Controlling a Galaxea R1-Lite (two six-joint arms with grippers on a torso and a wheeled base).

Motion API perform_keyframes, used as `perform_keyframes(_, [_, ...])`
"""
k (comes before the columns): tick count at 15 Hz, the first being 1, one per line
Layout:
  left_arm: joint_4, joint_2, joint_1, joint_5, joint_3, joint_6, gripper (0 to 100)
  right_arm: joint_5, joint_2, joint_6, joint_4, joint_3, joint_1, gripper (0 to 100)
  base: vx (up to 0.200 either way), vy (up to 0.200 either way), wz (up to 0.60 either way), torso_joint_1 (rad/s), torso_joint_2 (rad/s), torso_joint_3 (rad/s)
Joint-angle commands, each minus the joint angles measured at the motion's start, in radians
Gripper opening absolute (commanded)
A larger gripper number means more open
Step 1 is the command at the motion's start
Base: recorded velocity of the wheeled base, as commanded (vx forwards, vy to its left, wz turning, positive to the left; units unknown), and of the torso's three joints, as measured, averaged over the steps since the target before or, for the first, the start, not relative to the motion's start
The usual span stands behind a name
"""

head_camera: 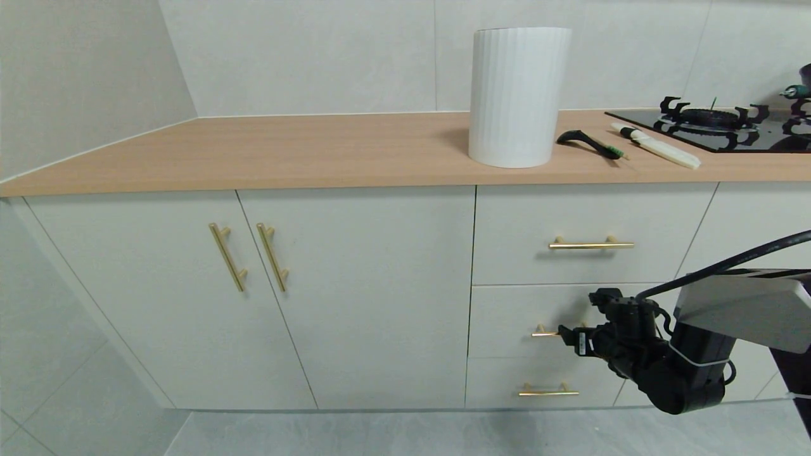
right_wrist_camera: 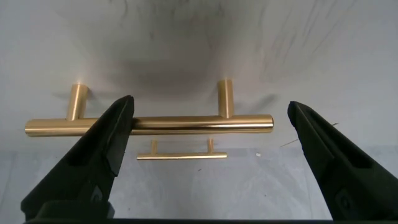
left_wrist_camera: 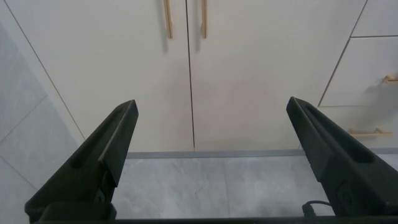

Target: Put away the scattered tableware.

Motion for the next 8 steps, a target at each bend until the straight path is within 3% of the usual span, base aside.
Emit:
perform_keyframes(1, [0.000, 0.000, 0.000, 0.000, 0.001, 0.000, 100, 0.000, 0.009, -0.013, 0.015, 0.011, 0.001, 100, 0.000, 0.000, 0.00, 0.000, 0.00, 0.000])
perform_keyframes(8, [0.000, 0.000, 0.000, 0.000, 0.000, 0.000, 100, 0.000, -0.008, -0.051, 0.024, 0.087, 0.008, 100, 0.000, 0.000, 0.00, 0.000, 0.00, 0.000])
